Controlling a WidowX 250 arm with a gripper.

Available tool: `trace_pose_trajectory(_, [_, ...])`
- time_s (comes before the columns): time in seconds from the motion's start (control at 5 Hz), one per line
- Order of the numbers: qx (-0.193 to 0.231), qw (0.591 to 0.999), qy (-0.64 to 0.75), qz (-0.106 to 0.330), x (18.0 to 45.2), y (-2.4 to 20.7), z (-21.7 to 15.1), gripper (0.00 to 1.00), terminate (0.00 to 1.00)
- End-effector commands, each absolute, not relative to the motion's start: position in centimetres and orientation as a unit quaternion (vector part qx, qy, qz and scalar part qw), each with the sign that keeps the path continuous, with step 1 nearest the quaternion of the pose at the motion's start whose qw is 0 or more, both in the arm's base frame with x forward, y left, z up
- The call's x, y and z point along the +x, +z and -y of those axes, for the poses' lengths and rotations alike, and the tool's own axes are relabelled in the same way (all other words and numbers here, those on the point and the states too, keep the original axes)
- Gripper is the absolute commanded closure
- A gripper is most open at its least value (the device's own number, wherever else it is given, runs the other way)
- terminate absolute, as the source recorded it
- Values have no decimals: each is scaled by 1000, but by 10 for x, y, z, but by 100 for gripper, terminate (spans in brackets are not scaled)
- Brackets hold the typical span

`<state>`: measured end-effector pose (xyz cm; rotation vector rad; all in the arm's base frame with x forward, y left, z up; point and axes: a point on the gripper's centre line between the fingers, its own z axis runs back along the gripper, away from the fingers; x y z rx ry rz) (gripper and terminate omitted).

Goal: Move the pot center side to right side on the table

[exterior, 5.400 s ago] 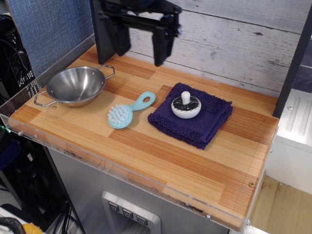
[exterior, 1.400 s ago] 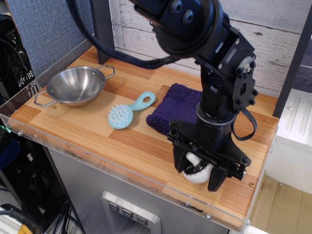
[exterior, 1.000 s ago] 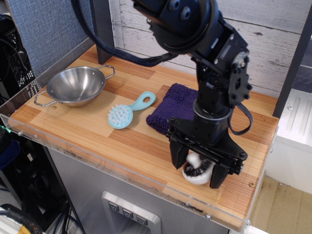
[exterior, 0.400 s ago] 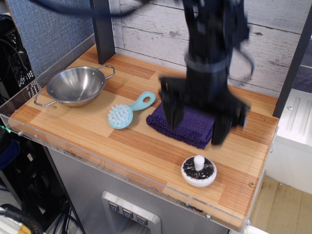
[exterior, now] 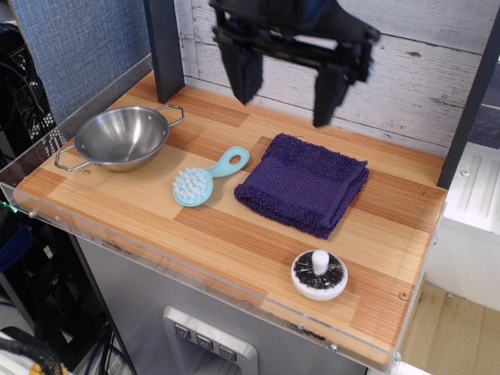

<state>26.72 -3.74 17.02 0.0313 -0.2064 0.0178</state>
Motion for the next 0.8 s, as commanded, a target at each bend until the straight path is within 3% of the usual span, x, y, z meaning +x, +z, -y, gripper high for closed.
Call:
trace_pose_trajectory(0.0, [9,998,-8,59,280,167,23,0,0])
trace_pose_trajectory(0.2, [-9,998,-43,37,283,164,18,0,0])
trace_pose_trajectory(0.6, [-9,998,-43,37,283,164,18,0,0])
